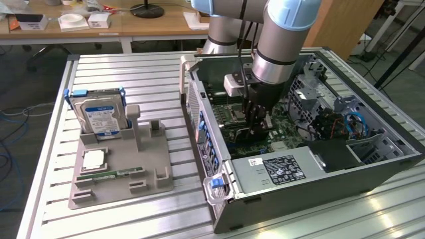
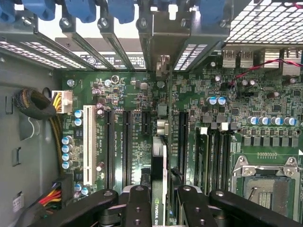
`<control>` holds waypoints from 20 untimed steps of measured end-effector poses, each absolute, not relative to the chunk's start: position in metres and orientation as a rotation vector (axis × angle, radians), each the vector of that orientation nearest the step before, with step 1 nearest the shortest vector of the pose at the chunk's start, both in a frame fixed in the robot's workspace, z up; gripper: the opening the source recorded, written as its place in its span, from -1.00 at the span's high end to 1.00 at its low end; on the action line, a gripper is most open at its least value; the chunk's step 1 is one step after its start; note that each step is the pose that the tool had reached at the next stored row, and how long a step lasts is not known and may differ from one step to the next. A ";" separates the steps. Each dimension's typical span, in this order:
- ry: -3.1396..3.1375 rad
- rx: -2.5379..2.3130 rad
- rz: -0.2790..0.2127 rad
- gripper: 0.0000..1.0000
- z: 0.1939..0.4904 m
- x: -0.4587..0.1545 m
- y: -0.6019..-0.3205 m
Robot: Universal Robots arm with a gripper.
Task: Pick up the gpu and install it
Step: 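Insert the gpu into the slot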
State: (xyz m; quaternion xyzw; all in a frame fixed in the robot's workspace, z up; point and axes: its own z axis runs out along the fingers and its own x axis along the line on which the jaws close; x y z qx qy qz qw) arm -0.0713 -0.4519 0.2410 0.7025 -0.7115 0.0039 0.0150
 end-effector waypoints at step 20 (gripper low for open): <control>-2.215 2.186 0.012 0.33 0.265 -0.071 -0.452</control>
